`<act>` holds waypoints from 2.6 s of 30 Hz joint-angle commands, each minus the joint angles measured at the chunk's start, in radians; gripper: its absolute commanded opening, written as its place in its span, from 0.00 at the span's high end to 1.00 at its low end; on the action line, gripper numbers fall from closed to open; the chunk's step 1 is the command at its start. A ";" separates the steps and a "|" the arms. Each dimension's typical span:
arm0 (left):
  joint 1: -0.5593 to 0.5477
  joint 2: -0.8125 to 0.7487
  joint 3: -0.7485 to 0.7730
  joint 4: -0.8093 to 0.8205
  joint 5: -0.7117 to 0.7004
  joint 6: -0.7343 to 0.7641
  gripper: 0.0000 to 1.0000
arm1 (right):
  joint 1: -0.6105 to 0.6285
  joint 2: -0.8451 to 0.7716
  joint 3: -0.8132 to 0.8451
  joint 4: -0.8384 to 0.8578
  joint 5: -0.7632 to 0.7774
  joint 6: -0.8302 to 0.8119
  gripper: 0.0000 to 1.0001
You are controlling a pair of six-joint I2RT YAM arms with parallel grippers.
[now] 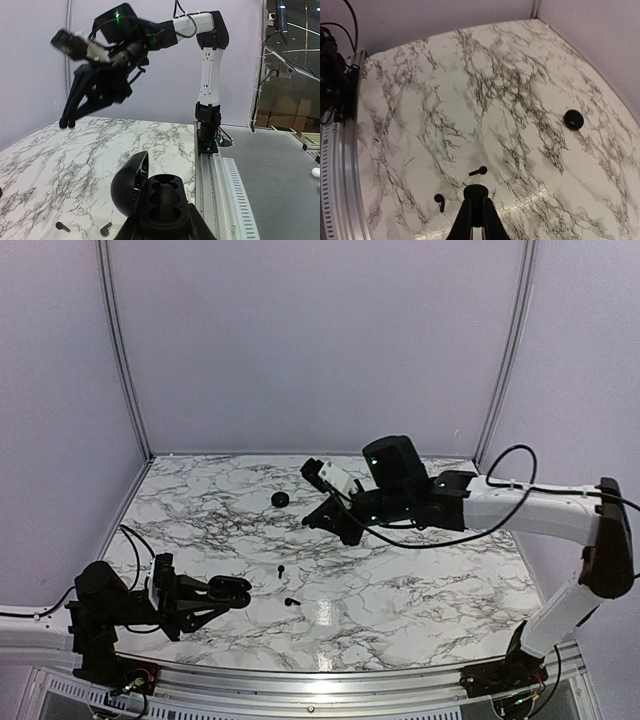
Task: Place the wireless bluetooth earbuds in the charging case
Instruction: Pick up the right earbud from the center of the board, then insert the right earbud into the right side groove of the charging case.
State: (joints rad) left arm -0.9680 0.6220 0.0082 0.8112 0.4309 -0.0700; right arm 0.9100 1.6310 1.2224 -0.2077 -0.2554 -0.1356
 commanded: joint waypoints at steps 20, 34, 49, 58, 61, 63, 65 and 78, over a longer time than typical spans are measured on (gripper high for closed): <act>0.002 0.048 0.068 0.061 0.141 0.019 1.00 | 0.443 -0.081 0.108 -0.059 0.054 -0.134 1.00; 0.000 0.055 0.064 0.062 0.145 0.021 1.00 | 0.446 0.011 0.192 -0.101 0.092 -0.148 1.00; 0.000 0.016 0.049 0.065 0.120 0.005 1.00 | 0.457 0.032 0.192 -0.118 0.057 -0.141 1.00; 0.000 0.010 0.047 0.068 0.106 0.003 1.00 | 0.457 0.045 0.188 -0.107 0.028 -0.113 1.00; 0.000 0.011 0.047 0.071 0.108 0.004 1.00 | 0.457 0.045 0.178 -0.087 0.016 -0.091 1.00; 0.000 0.007 0.046 0.072 0.109 0.005 1.00 | 0.456 0.055 0.177 -0.079 0.008 -0.080 1.00; 0.000 0.003 0.045 0.072 0.107 0.005 1.00 | 0.457 0.063 0.178 -0.080 0.009 -0.075 0.98; 0.000 -0.007 0.038 0.074 0.101 0.000 1.00 | 0.448 0.026 0.180 -0.099 0.050 -0.085 0.73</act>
State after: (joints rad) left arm -0.9680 0.6281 0.0418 0.8188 0.5404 -0.0647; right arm 1.3586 1.6665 1.3888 -0.2871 -0.2192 -0.2176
